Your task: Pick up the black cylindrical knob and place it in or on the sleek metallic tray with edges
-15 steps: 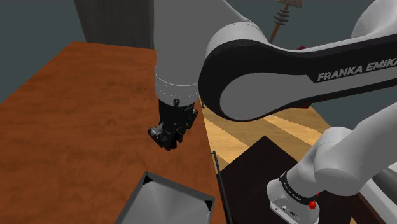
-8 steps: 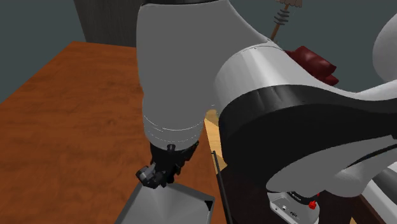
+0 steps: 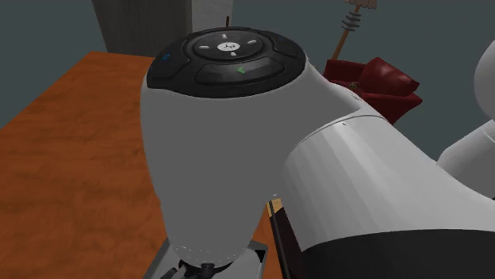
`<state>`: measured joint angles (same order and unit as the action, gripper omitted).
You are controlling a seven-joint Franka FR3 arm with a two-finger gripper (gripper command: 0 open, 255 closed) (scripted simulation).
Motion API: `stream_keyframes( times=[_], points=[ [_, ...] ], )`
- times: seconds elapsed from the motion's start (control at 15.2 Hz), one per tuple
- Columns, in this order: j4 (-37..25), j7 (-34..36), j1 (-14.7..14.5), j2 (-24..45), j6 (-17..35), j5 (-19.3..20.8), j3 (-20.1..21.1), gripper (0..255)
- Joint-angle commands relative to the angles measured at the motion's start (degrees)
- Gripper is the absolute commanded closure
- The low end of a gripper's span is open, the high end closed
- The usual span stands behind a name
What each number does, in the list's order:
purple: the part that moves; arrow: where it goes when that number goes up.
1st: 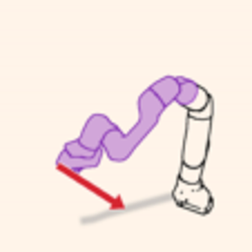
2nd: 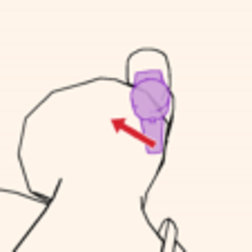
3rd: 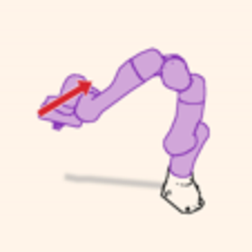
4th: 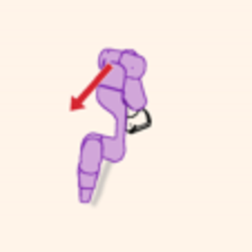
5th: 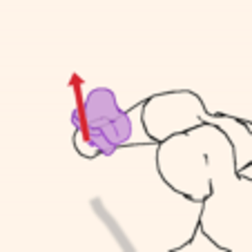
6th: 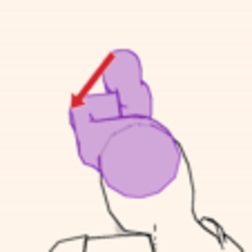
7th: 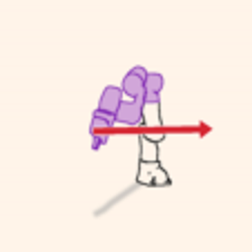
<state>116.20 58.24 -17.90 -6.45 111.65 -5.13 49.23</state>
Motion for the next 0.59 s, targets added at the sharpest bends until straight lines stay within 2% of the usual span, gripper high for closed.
stream_keyframes(
  times=[0.0, 0.53],
  points=[
    [1.1, 0.5, -0.1, 0.6, 1.6, 0.4, 0.3, 255],
    [5.6, 2.3, -0.1, 3.7, 8.2, 2.8, 1.3, 255]
  ],
)
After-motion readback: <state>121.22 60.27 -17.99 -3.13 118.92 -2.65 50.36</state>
